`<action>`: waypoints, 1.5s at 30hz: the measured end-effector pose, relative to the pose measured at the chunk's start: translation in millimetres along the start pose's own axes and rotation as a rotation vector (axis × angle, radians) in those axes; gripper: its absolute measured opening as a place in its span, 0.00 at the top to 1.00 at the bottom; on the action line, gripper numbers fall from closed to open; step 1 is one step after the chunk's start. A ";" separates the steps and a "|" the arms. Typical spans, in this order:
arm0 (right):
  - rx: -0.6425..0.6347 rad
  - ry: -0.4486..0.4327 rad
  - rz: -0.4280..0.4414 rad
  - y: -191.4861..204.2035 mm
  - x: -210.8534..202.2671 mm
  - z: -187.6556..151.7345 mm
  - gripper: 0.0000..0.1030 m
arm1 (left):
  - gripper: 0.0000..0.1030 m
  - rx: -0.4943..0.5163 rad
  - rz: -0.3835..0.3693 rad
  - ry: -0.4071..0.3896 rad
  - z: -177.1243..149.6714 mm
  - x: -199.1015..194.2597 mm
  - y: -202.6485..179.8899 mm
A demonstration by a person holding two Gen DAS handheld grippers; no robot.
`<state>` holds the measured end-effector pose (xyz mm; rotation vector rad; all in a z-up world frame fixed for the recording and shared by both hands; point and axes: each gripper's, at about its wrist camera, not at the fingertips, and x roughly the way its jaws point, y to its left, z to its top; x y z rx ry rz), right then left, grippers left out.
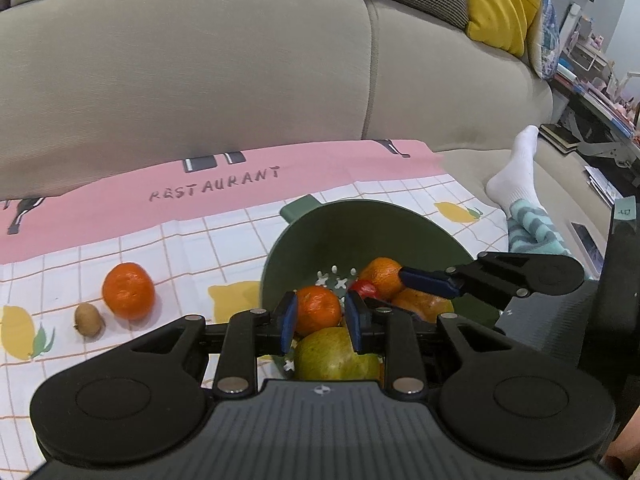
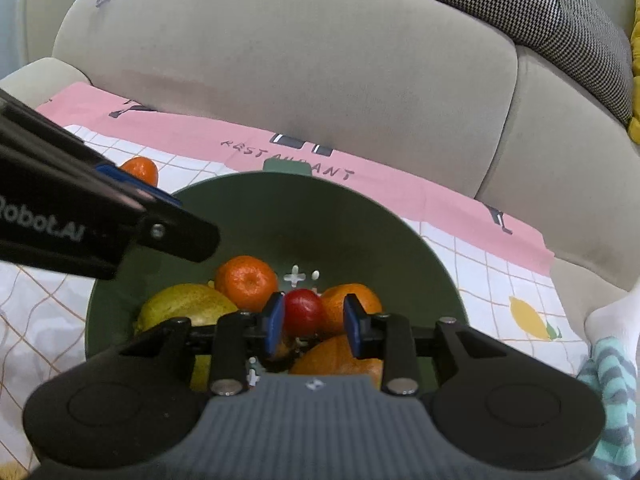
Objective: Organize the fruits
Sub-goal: 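Open both grippers to drop the kiwi and tomato into the colander, then move both grippers away from the colander toward the mandarin and kiwi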
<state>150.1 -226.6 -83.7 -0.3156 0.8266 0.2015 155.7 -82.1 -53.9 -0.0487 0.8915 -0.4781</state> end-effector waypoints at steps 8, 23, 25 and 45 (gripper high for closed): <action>0.029 -0.044 -0.027 3.5 -18.2 5.6 0.50 | 0.69 -0.022 0.030 -0.012 -3.1 -18.4 8.7; 0.111 -0.139 0.014 25.7 -59.8 19.8 0.25 | 0.69 -0.050 0.084 -0.075 -13.5 -60.0 34.0; 0.119 -0.150 0.024 31.3 -63.2 22.4 0.21 | 0.69 -0.062 0.090 -0.083 -15.7 -64.3 39.1; 0.104 -0.195 0.151 94.2 -71.0 51.3 0.13 | 0.69 -0.290 0.085 -0.135 -35.8 -94.1 119.1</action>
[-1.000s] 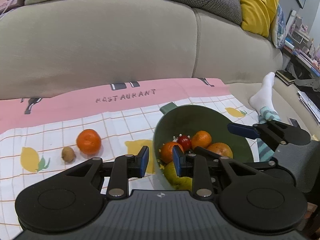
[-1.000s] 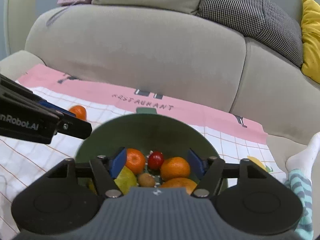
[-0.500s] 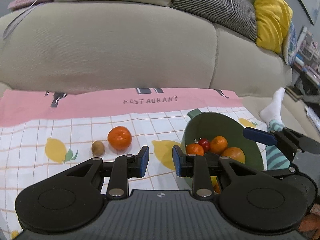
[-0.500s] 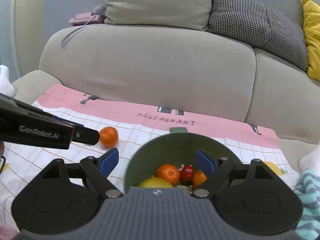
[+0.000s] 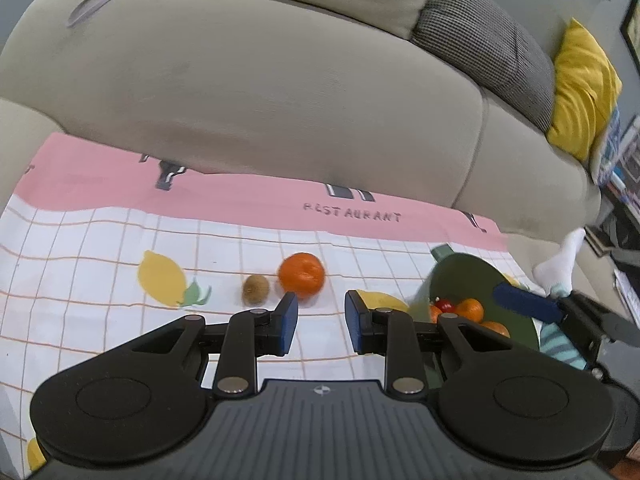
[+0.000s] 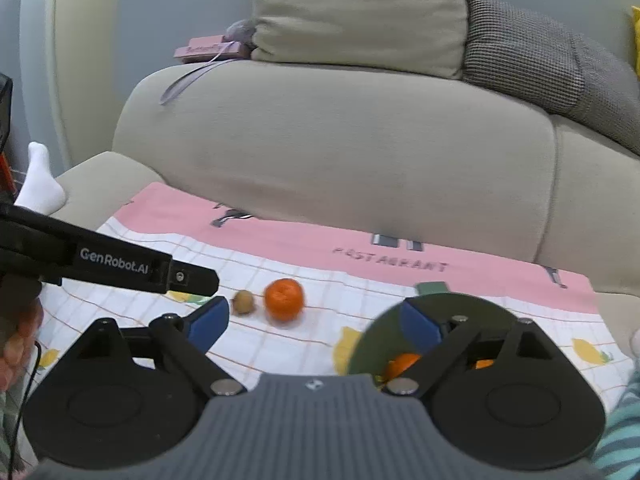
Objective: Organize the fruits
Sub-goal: 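Move both grippers away from the colander toward the mandarin and kiwi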
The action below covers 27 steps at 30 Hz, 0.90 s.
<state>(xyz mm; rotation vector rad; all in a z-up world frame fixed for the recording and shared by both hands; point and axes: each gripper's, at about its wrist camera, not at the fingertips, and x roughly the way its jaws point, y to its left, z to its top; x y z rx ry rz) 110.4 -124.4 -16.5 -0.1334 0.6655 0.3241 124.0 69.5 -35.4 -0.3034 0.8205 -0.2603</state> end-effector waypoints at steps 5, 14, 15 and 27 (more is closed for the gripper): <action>-0.001 0.033 0.068 18.9 13.6 5.1 0.12 | 0.69 -0.038 -0.015 -0.005 1.0 0.8 15.2; -0.115 0.077 0.087 50.6 37.9 5.4 0.10 | 0.66 -0.085 -0.022 0.026 0.8 8.0 41.3; -0.130 0.081 0.086 53.3 41.1 4.7 0.10 | 0.61 -0.090 -0.018 0.026 1.1 8.6 43.7; -0.239 0.099 0.032 80.5 70.6 0.2 0.05 | 0.56 -0.160 0.093 0.049 1.2 23.3 68.9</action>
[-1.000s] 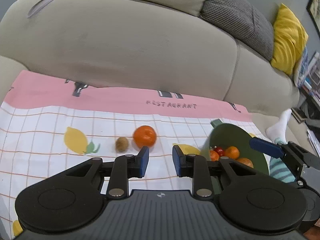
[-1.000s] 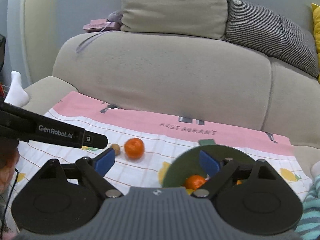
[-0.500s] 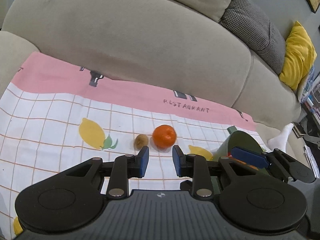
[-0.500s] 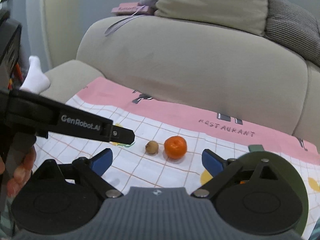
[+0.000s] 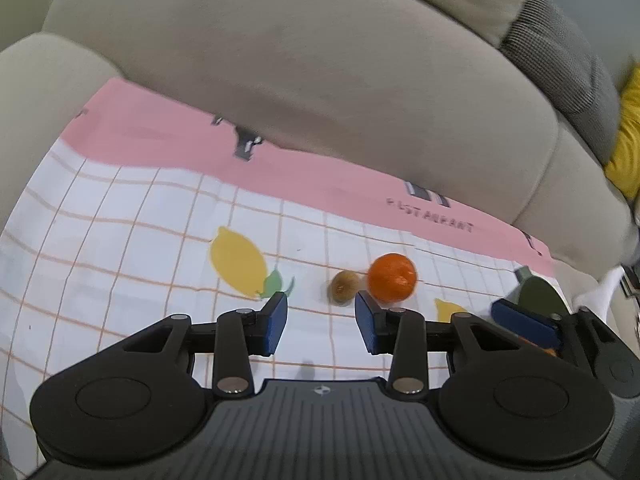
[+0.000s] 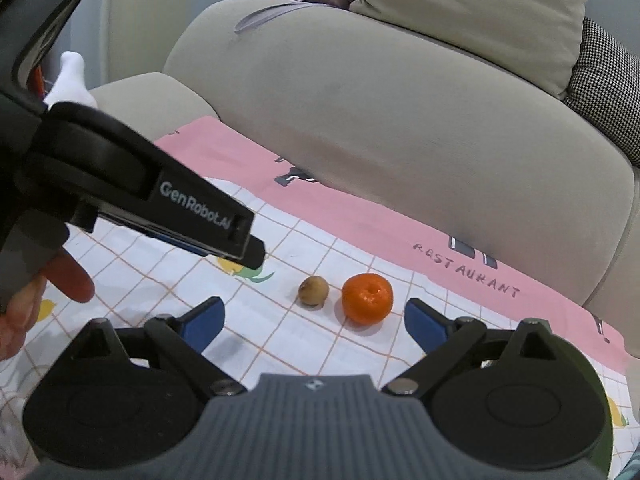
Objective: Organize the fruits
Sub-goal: 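Move both grippers away from the colander toward the mandarin and kiwi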
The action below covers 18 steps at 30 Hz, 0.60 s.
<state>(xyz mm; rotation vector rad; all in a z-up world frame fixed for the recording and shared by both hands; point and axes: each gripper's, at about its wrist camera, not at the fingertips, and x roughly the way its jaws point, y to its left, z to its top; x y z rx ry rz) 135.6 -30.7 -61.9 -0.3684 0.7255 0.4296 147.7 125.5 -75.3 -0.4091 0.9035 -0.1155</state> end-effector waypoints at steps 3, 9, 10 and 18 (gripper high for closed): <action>0.011 -0.006 0.006 -1.5 5.0 -0.2 0.04 | 0.56 -0.012 0.014 0.003 0.0 3.9 4.3; 0.055 0.012 0.008 -9.7 20.1 -2.5 0.12 | 0.67 -0.006 0.022 0.023 -2.0 12.9 10.7; 0.054 0.018 0.008 -10.6 22.6 -2.9 0.14 | 0.67 -0.009 0.023 0.025 -2.3 14.3 12.1; 0.095 0.046 -0.008 -20.4 41.4 -6.2 0.28 | 0.75 -0.020 0.015 0.036 -5.8 24.9 19.4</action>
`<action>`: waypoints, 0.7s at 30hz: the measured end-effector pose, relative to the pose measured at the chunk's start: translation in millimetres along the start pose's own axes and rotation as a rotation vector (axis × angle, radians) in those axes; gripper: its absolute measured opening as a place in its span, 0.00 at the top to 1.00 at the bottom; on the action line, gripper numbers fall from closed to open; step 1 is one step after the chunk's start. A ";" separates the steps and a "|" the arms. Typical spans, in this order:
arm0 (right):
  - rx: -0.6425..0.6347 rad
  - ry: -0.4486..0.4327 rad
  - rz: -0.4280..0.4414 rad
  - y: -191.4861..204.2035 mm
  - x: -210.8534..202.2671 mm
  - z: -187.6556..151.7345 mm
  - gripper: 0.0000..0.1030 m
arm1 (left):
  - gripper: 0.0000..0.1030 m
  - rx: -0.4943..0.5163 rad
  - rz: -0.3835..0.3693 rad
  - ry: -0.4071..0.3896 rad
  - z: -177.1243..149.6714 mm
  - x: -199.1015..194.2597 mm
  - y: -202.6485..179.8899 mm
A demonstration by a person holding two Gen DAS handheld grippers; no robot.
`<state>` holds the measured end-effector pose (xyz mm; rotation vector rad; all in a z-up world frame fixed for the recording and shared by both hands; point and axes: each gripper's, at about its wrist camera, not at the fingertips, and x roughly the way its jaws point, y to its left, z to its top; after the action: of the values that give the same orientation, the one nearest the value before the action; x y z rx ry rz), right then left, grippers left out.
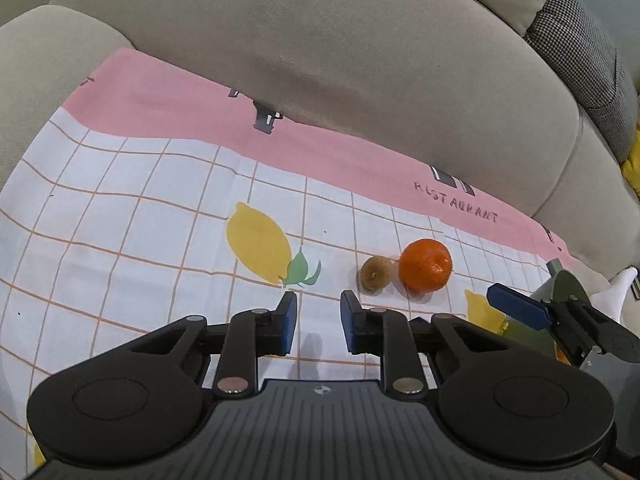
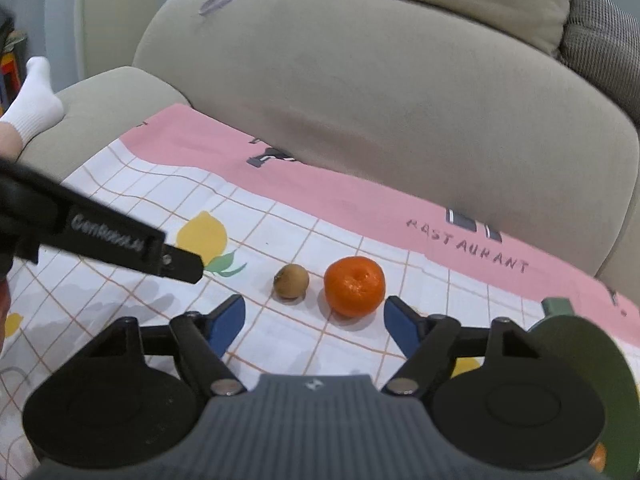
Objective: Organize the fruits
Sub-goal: 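Move both grippers away from the colander toward the mandarin and kiwi, then grasp the kiwi with the left gripper while the right gripper grasps the mandarin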
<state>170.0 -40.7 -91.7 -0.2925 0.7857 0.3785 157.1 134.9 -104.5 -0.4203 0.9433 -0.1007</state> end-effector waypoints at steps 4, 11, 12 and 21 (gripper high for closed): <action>0.021 0.000 -0.034 -4.3 8.6 -0.7 0.28 | 0.74 -0.018 -0.026 0.015 -1.4 7.9 -0.1; 0.054 -0.016 -0.084 -14.7 18.3 3.4 0.45 | 0.70 0.099 -0.003 -0.011 -2.2 17.6 -15.2; 0.079 -0.014 -0.078 -18.6 20.1 4.3 0.47 | 0.69 0.128 0.014 -0.004 -2.1 20.2 -18.0; 0.175 0.006 -0.061 -34.4 33.5 7.1 0.50 | 0.53 0.383 0.126 -0.087 -9.1 29.7 -43.2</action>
<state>211.0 -61.2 -107.5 -0.1532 0.8082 0.2492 171.5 84.8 -114.8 -0.0111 0.8395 -0.1444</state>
